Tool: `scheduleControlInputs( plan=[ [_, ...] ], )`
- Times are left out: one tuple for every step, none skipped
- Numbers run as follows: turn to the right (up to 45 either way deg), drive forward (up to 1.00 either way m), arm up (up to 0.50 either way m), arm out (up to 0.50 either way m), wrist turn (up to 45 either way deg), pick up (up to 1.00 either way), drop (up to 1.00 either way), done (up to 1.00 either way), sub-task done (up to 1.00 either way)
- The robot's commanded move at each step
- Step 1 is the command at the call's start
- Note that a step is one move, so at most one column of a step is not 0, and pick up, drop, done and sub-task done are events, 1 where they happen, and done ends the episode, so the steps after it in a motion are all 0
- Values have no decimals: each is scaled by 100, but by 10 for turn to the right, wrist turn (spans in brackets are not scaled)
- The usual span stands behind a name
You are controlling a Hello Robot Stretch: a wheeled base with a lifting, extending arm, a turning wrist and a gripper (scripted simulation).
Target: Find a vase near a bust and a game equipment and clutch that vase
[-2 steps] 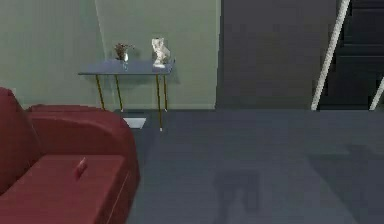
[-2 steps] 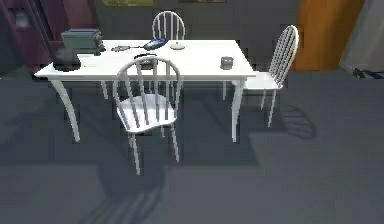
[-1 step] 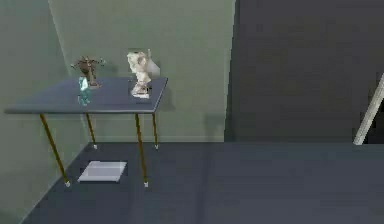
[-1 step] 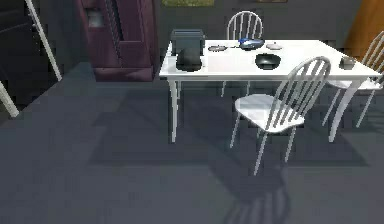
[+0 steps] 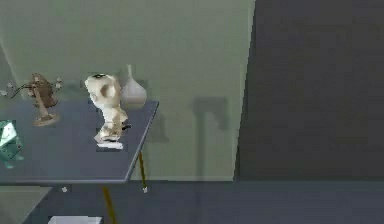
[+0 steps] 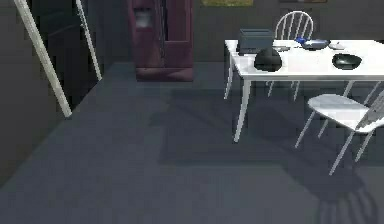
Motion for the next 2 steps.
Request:
scheduleControlInputs(
  plan=[
    [-450, 0, 0, 0, 0, 0, 0, 0, 0],
    [-210, 0, 0, 0, 0, 0, 0, 0, 0]
  ],
)
